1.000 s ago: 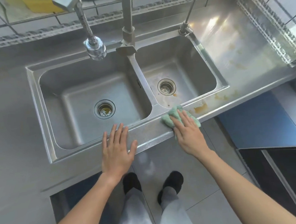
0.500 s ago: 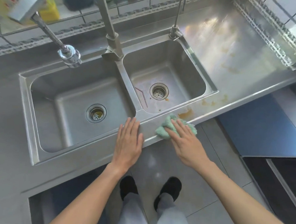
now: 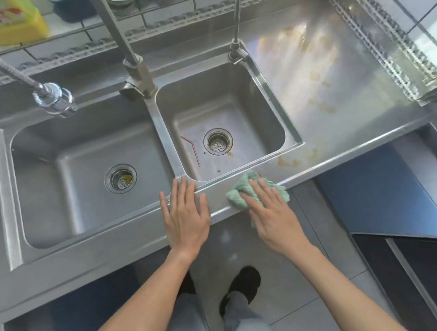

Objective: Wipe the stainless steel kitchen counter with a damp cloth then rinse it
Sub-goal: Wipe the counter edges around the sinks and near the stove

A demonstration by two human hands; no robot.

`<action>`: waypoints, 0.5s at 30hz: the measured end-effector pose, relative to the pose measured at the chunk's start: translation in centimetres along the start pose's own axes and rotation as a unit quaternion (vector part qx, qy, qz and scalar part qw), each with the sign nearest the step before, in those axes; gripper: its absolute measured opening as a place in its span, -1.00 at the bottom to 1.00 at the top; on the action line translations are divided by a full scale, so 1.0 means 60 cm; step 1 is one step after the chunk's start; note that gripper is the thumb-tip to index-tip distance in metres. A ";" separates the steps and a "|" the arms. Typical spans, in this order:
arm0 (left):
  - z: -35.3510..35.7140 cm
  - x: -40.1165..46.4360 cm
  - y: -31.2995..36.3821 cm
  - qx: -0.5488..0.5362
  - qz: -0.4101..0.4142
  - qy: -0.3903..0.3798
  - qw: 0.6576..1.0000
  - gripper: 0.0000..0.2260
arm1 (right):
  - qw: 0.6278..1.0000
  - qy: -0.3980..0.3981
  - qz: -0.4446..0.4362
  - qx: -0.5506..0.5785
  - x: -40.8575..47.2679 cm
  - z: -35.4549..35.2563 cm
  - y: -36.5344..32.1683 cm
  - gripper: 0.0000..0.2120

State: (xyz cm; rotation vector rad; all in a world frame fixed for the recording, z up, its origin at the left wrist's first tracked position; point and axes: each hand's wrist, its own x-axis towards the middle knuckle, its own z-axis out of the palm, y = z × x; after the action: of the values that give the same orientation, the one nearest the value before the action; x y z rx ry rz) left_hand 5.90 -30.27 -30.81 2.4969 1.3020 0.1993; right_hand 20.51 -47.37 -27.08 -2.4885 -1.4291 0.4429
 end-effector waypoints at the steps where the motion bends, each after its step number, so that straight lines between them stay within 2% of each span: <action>1: 0.004 0.001 0.001 0.011 -0.001 0.003 1.000 -0.52 | 1.000 0.004 0.030 0.003 0.006 -0.010 0.021 -0.52; 3: 0.009 0.003 0.000 0.023 0.001 0.004 1.000 -0.51 | 0.996 0.020 0.082 0.008 0.038 -0.022 0.039 -0.53; 6: 0.012 0.002 0.001 0.036 -0.001 0.003 0.999 -0.47 | 0.992 0.050 0.116 0.010 0.103 -0.012 -0.004 -0.55; 8: 0.011 0.002 0.002 0.039 -0.002 0.002 0.999 -0.47 | 0.996 0.045 0.073 0.027 0.128 0.006 -0.050 -0.57; 11: 0.007 0.002 0.000 0.044 0.005 0.000 0.999 -0.47 | 0.999 -0.001 -0.038 0.024 0.100 0.031 -0.088 -0.54; 15: 0.007 0.004 0.000 0.063 0.010 -0.004 0.998 -0.46 | 0.996 -0.019 -0.083 0.020 0.038 0.008 -0.019 -0.54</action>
State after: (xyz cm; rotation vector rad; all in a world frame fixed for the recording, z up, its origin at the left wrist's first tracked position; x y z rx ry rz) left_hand 6.11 -30.17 -31.20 2.6135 1.3261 0.1146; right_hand 20.55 -44.79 -27.45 -2.3193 -1.6099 0.4829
